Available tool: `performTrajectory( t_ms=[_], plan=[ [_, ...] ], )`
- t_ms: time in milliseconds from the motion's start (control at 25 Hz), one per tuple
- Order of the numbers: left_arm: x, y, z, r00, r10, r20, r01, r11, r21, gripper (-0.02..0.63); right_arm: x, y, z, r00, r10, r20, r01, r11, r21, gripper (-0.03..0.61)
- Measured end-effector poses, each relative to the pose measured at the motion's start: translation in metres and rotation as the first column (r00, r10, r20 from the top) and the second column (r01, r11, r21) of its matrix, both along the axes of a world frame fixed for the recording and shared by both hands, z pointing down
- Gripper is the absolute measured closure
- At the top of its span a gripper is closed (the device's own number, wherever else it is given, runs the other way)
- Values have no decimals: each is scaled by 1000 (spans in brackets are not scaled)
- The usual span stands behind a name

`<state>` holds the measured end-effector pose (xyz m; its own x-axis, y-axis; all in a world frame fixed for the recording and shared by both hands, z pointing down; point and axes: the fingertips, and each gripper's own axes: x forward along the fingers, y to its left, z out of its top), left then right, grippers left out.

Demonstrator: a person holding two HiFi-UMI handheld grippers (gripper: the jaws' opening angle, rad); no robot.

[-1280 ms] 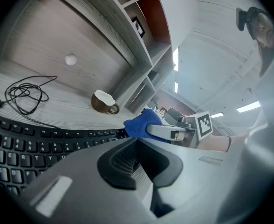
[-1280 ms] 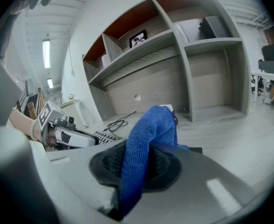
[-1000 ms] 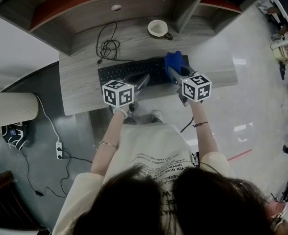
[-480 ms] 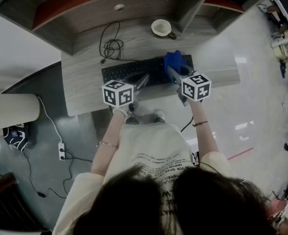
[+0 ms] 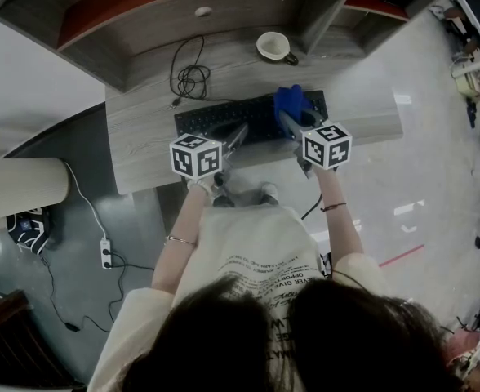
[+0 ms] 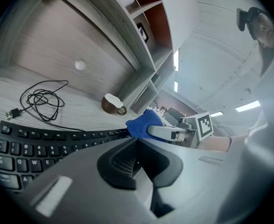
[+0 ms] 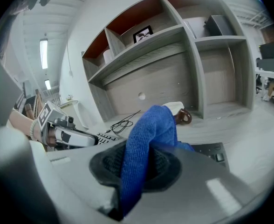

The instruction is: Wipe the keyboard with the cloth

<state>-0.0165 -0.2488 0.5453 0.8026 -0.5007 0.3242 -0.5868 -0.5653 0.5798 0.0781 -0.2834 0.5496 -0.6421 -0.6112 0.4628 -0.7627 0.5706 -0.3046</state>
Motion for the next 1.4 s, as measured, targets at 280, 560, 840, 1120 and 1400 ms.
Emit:
performTrajectory(
  t_ms=[280,560,840,1120,1400],
  plan=[
    [-15,2,0,1000,-5,0,5,1000,4,617,-12,3,1,1000,14,17,-14,1000,-4,520],
    [-31,4,-1,1000,-11,0,11,1000,11,617,-24,5,0,1000,17,12,-17,1000,-1,520],
    [-45,7,0,1000,-14,-1,14,1000,9,617,-38,7,1,1000,21,19,-21,1000,-1,520],
    [-58,8,0,1000,-15,-3,15,1000,13,617,-51,9,2,1000,21,17,-21,1000,-3,520],
    [-66,12,1,1000,-9,-6,9,1000,14,616,-61,11,3,1000,22,13,-22,1000,-5,520]
  ],
)
